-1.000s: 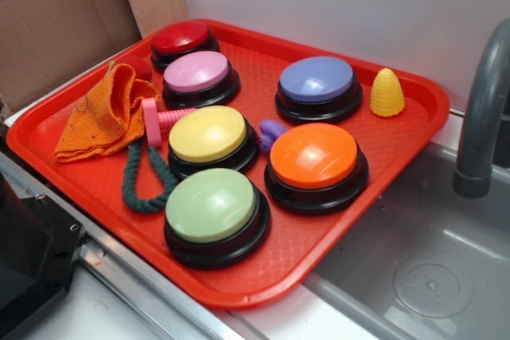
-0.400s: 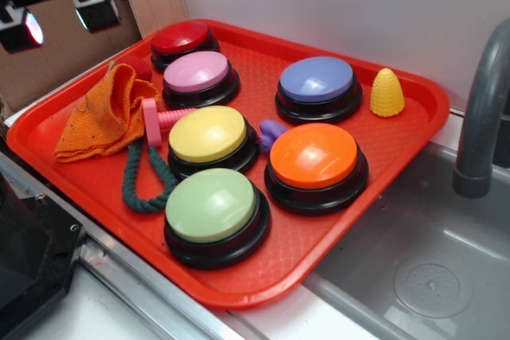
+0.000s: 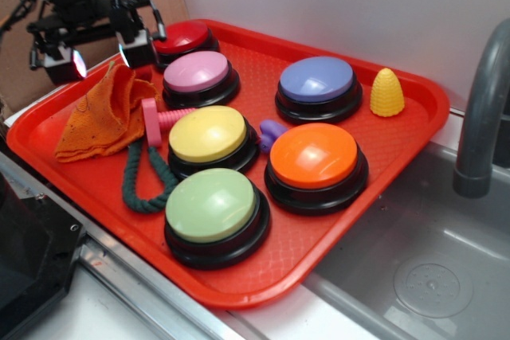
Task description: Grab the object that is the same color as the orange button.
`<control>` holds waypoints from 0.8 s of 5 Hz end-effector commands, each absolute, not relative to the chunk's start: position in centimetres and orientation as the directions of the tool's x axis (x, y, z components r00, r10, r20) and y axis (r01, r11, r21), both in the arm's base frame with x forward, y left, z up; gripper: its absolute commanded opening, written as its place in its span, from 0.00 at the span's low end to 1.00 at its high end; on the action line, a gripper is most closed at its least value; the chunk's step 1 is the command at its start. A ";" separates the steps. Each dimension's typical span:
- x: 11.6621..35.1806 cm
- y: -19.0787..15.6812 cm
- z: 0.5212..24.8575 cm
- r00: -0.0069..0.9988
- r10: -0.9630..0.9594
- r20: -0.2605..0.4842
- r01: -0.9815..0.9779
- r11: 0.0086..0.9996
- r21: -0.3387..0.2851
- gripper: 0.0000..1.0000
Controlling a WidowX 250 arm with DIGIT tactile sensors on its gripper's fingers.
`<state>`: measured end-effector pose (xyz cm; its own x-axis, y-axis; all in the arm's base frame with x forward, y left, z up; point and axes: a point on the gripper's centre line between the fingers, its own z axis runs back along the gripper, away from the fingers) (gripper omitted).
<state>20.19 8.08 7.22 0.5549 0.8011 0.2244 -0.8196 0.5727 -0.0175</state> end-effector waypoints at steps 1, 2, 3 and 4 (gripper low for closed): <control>18.2 10.2 6.3 0.560 0.814 0.153 -0.807 0.578 -0.119 1.00; 16.8 12.2 6.8 0.516 0.845 0.142 -0.833 0.533 -0.149 1.00; 16.6 13.6 5.7 0.532 0.835 0.141 -0.830 0.547 -0.107 1.00; 17.4 13.0 3.8 0.656 0.748 0.100 -0.739 0.664 -0.117 1.00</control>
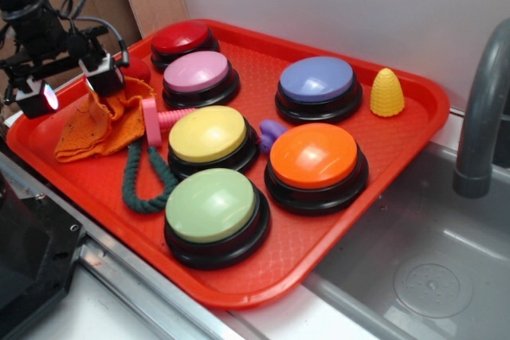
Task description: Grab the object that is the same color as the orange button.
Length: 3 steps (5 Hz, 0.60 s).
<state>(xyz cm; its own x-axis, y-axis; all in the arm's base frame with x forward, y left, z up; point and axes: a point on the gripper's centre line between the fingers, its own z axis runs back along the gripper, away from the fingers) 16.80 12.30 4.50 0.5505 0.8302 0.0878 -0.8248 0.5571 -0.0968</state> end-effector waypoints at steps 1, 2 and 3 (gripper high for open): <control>18.0 12.0 2.2 0.759 0.644 0.095 -0.631 0.764 -0.135 1.00; 18.0 11.6 0.5 0.809 0.584 0.070 -0.577 0.811 -0.096 1.00; 17.8 11.5 0.0 0.806 0.587 0.078 -0.584 0.810 -0.055 0.94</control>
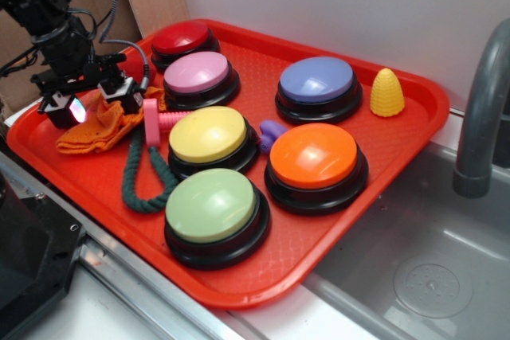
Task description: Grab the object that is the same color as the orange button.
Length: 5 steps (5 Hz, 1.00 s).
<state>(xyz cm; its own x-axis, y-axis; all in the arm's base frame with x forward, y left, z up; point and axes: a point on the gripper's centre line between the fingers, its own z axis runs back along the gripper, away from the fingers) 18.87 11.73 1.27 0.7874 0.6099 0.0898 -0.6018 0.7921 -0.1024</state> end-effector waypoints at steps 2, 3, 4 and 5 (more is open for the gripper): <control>17.7 11.2 0.5 0.799 0.593 0.097 -0.593 0.805 -0.038 0.00; 17.7 11.2 1.0 0.799 0.592 0.109 -0.592 0.805 -0.040 0.00; 17.8 11.2 1.2 0.799 0.590 0.112 -0.590 0.807 -0.042 0.00; 17.7 11.6 1.3 0.807 0.580 0.116 -0.580 0.814 -0.030 0.00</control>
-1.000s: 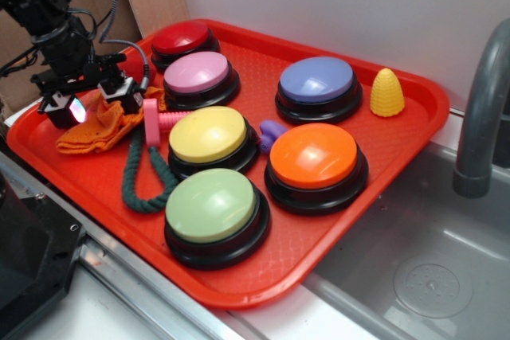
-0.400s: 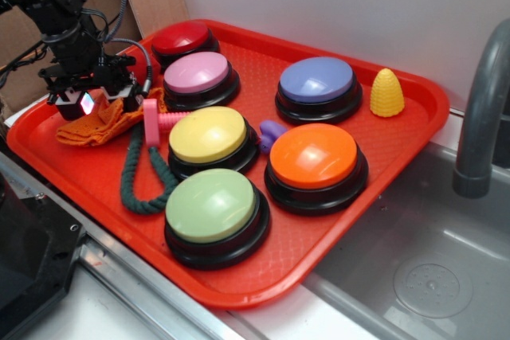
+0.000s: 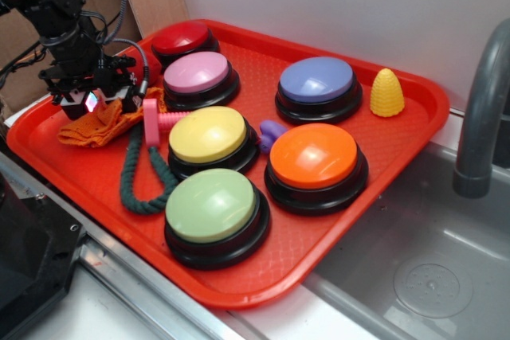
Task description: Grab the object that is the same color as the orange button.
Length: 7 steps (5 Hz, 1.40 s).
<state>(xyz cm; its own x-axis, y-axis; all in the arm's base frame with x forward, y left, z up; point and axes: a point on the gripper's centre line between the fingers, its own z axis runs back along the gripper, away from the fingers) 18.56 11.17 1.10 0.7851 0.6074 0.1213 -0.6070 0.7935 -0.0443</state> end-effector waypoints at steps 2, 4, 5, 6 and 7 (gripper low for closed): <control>18.4 11.5 5.6 0.869 0.487 0.089 -0.489 0.873 -0.007 0.00; 18.9 7.1 13.8 0.966 0.247 0.081 -0.248 0.969 0.000 0.00; 19.0 2.5 17.2 0.986 0.122 0.112 -0.114 0.990 -0.080 0.00; 18.7 0.6 17.4 0.983 0.109 0.145 -0.098 0.992 -0.082 0.00; 18.5 1.5 16.4 0.990 0.074 0.117 -0.067 0.996 -0.061 0.00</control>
